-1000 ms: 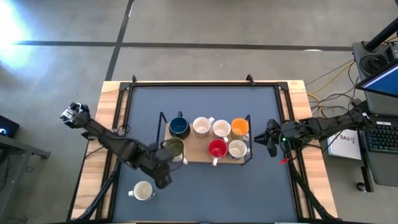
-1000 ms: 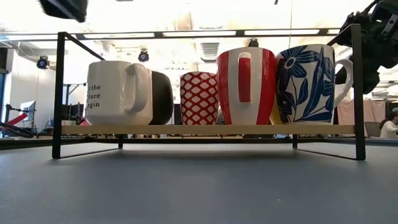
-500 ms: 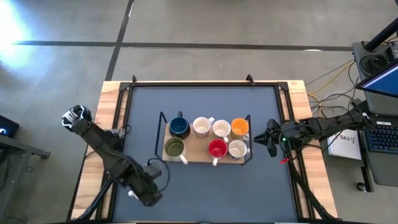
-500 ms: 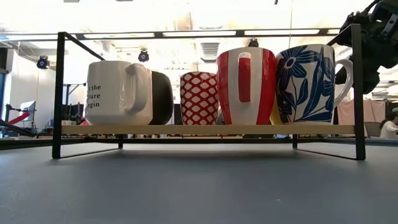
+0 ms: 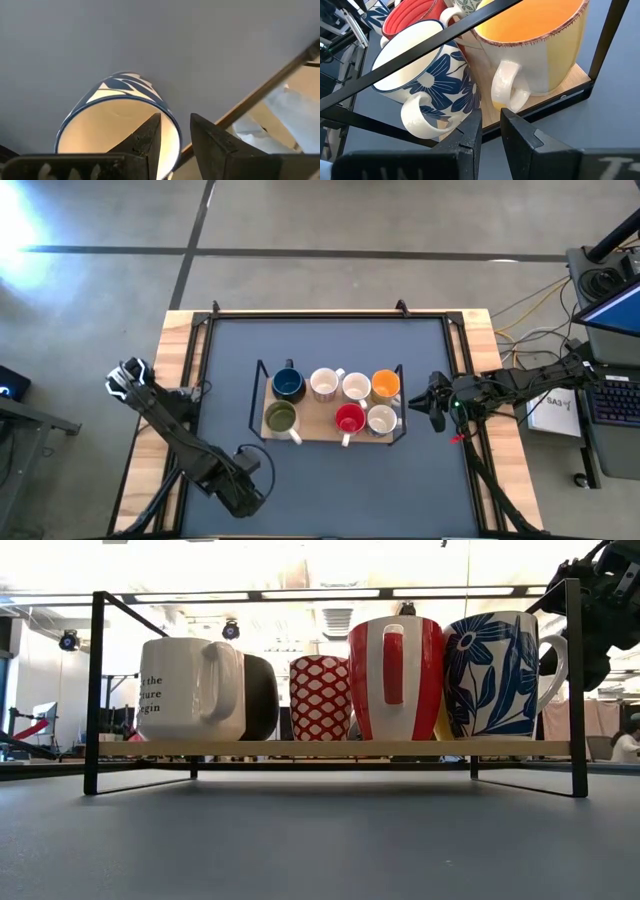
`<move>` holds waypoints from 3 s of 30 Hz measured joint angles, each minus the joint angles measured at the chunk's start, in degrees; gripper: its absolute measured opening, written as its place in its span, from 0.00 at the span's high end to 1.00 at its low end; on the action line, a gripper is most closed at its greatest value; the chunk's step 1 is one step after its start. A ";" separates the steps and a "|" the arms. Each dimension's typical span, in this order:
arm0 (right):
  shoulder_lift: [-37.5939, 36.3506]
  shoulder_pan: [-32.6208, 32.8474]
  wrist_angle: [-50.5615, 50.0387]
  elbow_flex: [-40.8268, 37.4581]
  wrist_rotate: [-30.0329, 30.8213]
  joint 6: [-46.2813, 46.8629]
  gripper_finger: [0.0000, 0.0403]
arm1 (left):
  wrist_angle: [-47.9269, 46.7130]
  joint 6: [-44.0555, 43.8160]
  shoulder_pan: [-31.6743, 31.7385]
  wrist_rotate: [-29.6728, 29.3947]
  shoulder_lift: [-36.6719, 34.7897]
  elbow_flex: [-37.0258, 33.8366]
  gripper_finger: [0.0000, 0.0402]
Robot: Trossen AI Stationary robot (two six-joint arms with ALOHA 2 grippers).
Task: Place coffee mugs
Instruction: Put the blue mug on the shelf
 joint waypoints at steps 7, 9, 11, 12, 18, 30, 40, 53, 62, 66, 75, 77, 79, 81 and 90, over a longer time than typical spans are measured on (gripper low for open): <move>0.01 -0.01 -0.01 0.00 0.00 0.00 0.85 | -0.27 -1.73 0.00 0.02 2.38 0.00 0.79; 0.01 0.01 -0.01 0.01 0.00 0.00 0.85 | -0.28 -2.63 0.00 0.02 3.03 0.00 0.79; -0.01 0.01 -0.01 0.00 0.00 0.00 0.85 | -0.26 -3.61 0.00 0.02 3.97 0.00 0.79; 0.00 -0.01 0.00 0.00 0.00 0.00 0.85 | -0.29 -4.25 0.00 0.04 4.49 0.00 0.79; 0.02 0.00 -0.01 0.02 0.00 0.00 0.85 | -0.04 -6.27 0.10 0.39 6.53 0.00 0.83; 0.00 0.00 -0.01 0.02 0.00 0.00 0.85 | 4.29 3.57 0.61 0.72 6.66 0.13 0.95; 0.00 -0.01 0.00 0.00 0.00 0.00 0.85 | 6.74 57.41 0.61 0.40 6.68 0.17 0.96; 0.01 -0.01 -0.01 0.00 0.00 0.00 0.85 | 6.07 111.75 0.94 -8.51 6.83 0.11 0.96; 0.00 -0.02 -0.01 0.01 0.00 0.00 0.85 | 5.96 102.76 0.90 -5.51 6.83 0.00 0.96; 0.01 -0.01 -0.01 0.00 0.00 0.00 0.85 | 5.60 93.91 0.87 -6.01 6.83 0.00 0.95; -0.01 0.01 -0.01 0.00 0.00 0.00 0.85 | 5.47 91.90 0.60 -6.23 6.66 1.00 0.84; 0.00 0.00 0.00 0.00 0.00 0.00 0.85 | 5.51 89.44 0.55 -6.22 6.64 1.91 0.82; 0.00 -0.01 0.01 0.00 0.00 0.00 0.85 | 5.22 86.10 0.42 -6.21 6.57 2.72 0.80; 0.00 0.01 0.01 0.00 0.00 0.00 0.85 | 5.15 81.85 0.27 -6.15 6.17 3.24 0.79; 0.00 -0.01 -0.01 0.00 0.00 0.00 0.85 | 7.26 56.50 0.04 -5.97 1.89 3.87 0.76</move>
